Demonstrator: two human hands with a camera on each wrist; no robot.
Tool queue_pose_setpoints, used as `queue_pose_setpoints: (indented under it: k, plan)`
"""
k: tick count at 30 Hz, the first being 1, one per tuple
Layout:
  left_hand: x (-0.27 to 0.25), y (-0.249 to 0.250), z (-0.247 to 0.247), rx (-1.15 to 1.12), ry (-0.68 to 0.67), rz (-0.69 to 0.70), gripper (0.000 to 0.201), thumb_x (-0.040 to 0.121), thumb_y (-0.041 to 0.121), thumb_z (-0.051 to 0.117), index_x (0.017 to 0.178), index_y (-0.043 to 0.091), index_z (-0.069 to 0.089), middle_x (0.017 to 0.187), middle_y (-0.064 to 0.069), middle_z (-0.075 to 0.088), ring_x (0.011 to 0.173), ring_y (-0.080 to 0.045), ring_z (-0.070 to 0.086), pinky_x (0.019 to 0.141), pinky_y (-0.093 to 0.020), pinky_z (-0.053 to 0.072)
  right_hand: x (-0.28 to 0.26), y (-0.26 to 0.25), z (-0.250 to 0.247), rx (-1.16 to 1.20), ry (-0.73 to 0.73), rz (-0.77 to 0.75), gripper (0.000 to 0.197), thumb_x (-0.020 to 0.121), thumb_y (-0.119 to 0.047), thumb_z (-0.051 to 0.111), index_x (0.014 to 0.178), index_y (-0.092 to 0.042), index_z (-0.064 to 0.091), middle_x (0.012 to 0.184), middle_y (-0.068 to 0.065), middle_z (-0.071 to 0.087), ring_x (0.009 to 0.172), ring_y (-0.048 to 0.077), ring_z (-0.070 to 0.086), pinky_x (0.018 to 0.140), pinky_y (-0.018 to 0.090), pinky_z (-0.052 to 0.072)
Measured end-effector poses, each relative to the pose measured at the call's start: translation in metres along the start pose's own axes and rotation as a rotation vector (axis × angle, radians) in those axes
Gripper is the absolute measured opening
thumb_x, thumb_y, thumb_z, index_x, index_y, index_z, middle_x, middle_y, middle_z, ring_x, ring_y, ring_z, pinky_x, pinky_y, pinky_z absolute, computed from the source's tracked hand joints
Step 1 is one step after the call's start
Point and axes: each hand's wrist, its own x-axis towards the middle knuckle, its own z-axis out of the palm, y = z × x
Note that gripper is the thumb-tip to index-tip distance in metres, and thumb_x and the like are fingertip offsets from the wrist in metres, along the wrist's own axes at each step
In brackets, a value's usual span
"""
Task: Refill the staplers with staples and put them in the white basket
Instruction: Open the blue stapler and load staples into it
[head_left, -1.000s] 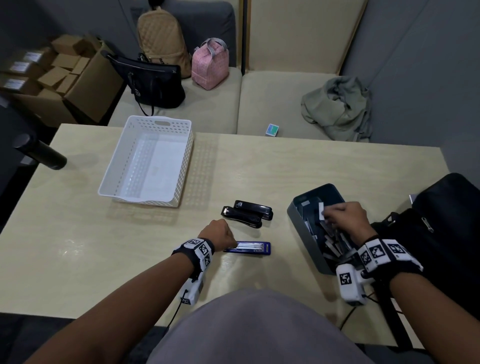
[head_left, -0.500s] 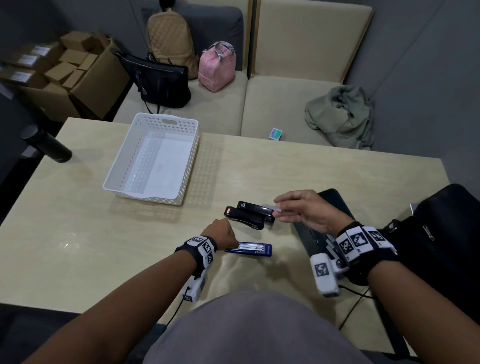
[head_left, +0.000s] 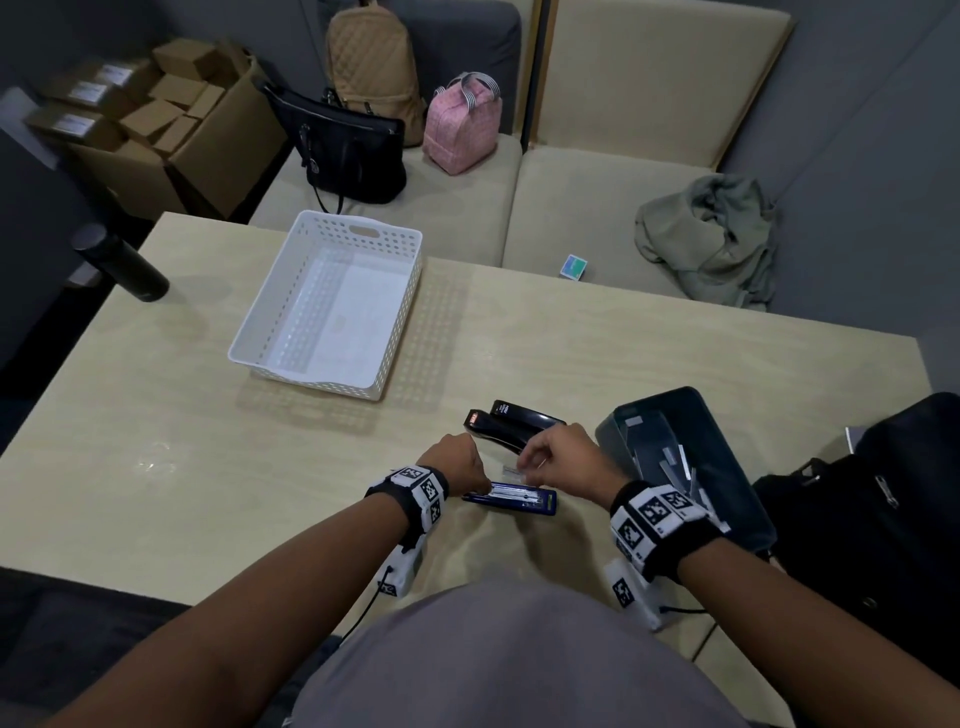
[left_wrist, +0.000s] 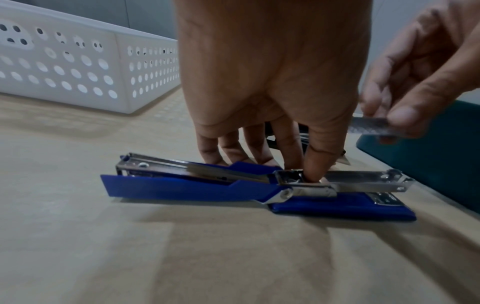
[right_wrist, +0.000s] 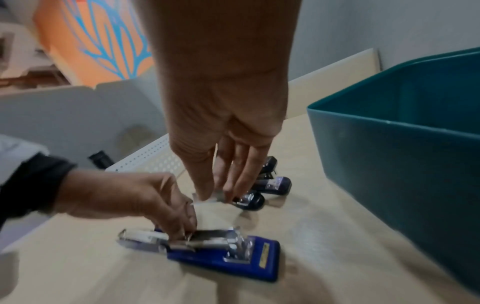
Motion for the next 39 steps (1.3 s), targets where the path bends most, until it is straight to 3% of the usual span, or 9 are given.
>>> queue_pose_setpoints:
  k: [3, 6, 12, 19, 22, 39]
  plan:
    - [0.0, 0.0, 0.0, 0.002, -0.005, -0.002, 0.035, 0.062, 0.028, 0.076, 0.089, 0.006, 0.073, 0.088, -0.013, 0.073, 0.084, -0.027, 0.069, 0.068, -0.033, 0.057, -0.001, 0.0, 0.01, -0.24, 0.044, -0.056, 0.016, 0.074, -0.007, 0.068, 0.084, -0.019, 0.074, 0.082, -0.003, 0.074, 0.074, 0.01, 0.066, 0.063, 0.017, 0.048]
    - [-0.001, 0.001, 0.0, 0.005, -0.003, -0.01, 0.033, 0.062, 0.026, 0.075, 0.087, 0.005, 0.072, 0.086, -0.013, 0.072, 0.083, -0.027, 0.069, 0.066, -0.032, 0.057, -0.002, 0.003, 0.021, -0.362, 0.022, -0.102, 0.016, 0.075, -0.008, 0.063, 0.083, -0.019, 0.072, 0.086, -0.001, 0.073, 0.082, 0.018, 0.065, 0.067, 0.028, 0.049]
    - [-0.001, 0.002, -0.001, 0.009, -0.005, -0.007, 0.027, 0.063, 0.023, 0.074, 0.082, 0.004, 0.074, 0.082, -0.012, 0.074, 0.079, -0.026, 0.071, 0.064, -0.032, 0.058, -0.003, 0.01, 0.03, -0.31, -0.031, -0.125, 0.014, 0.073, -0.002, 0.064, 0.078, -0.014, 0.068, 0.086, 0.004, 0.068, 0.082, 0.022, 0.063, 0.066, 0.029, 0.046]
    - [-0.002, 0.002, -0.002, 0.028, -0.015, 0.004, 0.026, 0.062, 0.021, 0.073, 0.081, 0.004, 0.073, 0.083, -0.012, 0.074, 0.078, -0.026, 0.07, 0.066, -0.034, 0.059, -0.005, 0.015, 0.033, -0.26, 0.064, -0.198, 0.017, 0.082, -0.01, 0.063, 0.099, -0.014, 0.066, 0.098, 0.003, 0.068, 0.09, 0.02, 0.064, 0.076, 0.031, 0.053]
    - [-0.001, 0.002, -0.002, 0.03, -0.009, 0.004, 0.026, 0.063, 0.021, 0.072, 0.082, 0.004, 0.073, 0.084, -0.013, 0.074, 0.079, -0.026, 0.07, 0.068, -0.035, 0.06, -0.008, 0.013, 0.033, -0.315, 0.046, -0.187, 0.015, 0.081, -0.011, 0.06, 0.093, -0.017, 0.066, 0.089, 0.004, 0.07, 0.083, 0.024, 0.064, 0.07, 0.038, 0.053]
    - [0.001, 0.0, -0.004, 0.088, -0.031, 0.063, 0.023, 0.065, 0.024, 0.074, 0.077, 0.005, 0.076, 0.078, -0.012, 0.074, 0.075, -0.026, 0.071, 0.062, -0.032, 0.056, -0.001, 0.024, 0.05, -0.48, 0.068, -0.139, 0.012, 0.079, -0.019, 0.061, 0.091, -0.019, 0.064, 0.091, 0.003, 0.068, 0.083, 0.027, 0.062, 0.064, 0.034, 0.046]
